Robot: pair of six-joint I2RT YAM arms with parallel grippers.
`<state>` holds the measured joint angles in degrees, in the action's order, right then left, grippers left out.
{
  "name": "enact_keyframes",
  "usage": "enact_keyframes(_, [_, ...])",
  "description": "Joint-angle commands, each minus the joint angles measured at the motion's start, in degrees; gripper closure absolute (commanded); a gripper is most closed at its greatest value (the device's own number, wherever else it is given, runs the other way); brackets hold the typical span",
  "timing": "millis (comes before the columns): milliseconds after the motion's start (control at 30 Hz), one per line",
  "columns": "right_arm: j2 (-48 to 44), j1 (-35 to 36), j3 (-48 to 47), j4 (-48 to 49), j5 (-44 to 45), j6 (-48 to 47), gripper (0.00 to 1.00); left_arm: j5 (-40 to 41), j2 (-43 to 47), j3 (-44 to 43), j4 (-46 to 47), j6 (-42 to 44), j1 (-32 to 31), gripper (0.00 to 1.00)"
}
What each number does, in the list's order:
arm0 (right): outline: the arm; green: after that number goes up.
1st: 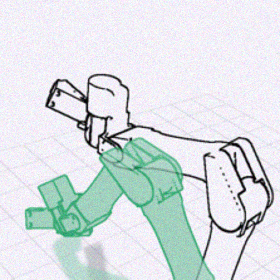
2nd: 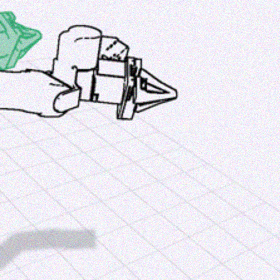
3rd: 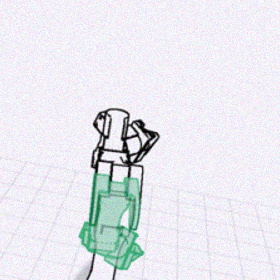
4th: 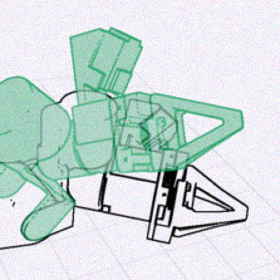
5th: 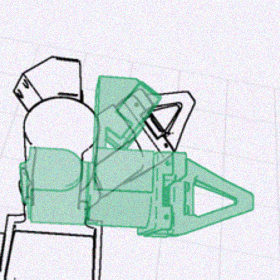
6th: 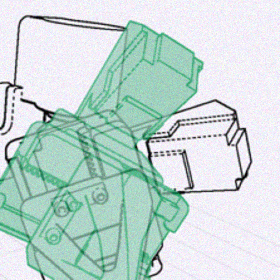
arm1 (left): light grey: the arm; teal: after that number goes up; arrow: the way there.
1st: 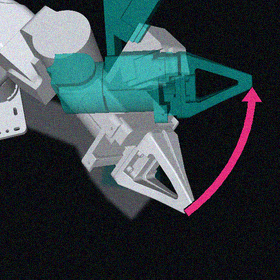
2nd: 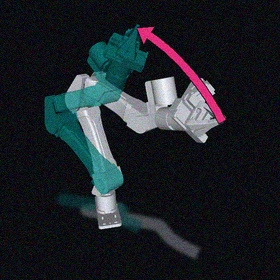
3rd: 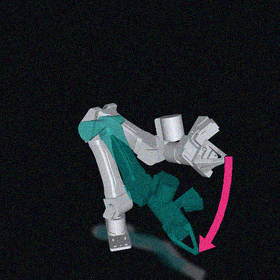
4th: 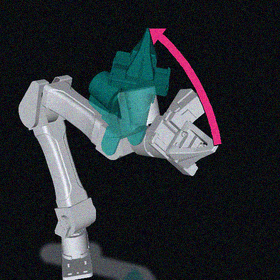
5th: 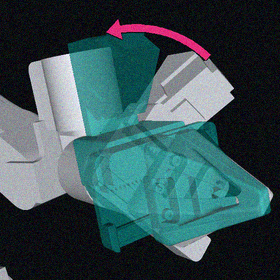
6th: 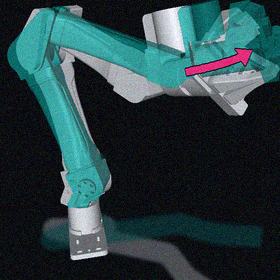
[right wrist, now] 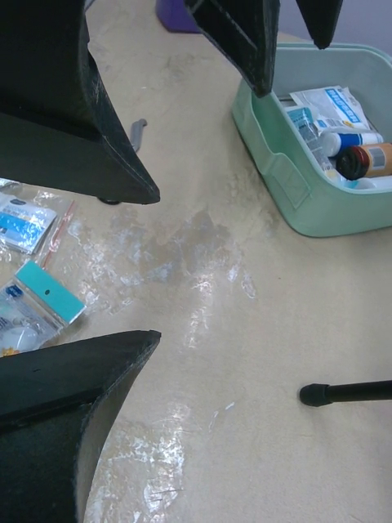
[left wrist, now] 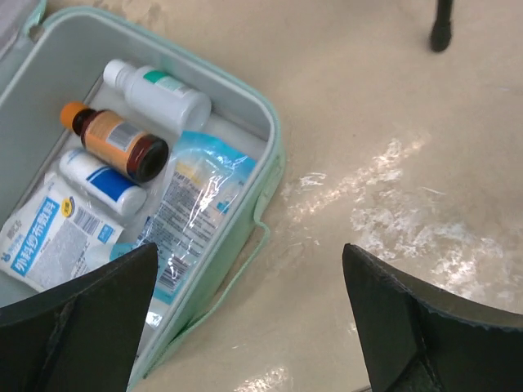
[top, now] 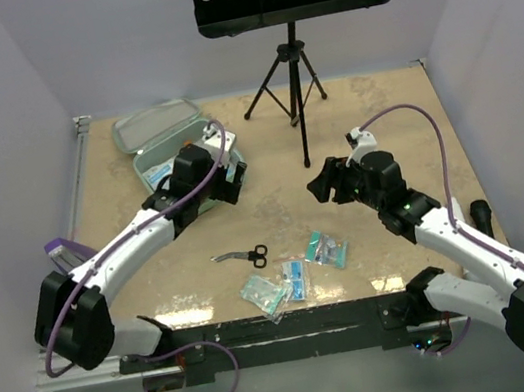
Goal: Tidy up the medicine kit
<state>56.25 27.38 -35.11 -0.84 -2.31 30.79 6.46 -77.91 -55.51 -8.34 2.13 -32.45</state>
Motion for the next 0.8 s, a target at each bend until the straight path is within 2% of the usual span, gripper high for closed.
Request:
enact_keyframes(0, [-0.35,0.05,0.22,1.81,1.16,-0.11,0.32,5.05,-3.82,-2.94,-2.47,-3.28,2.03,0.00])
enact_keyframes(200, [-2.54,0.05,1.01,0.93,1.34,0.41,0.32,8.12,-8.48,-6.63,-7.74,-0.12,2.91,0.00])
enact_keyframes(367, [-3.08,-0.04,1.27,0.93,1.16,0.50,0.31,8.05,-8.93,-4.35,-9.24,0.33,4.32,0.03])
enact_keyframes(767, [-3.16,0.05,1.63,1.37,0.64,0.33,0.31,3.65,-15.86,-7.07,-10.91,-0.20,6.08,0.44])
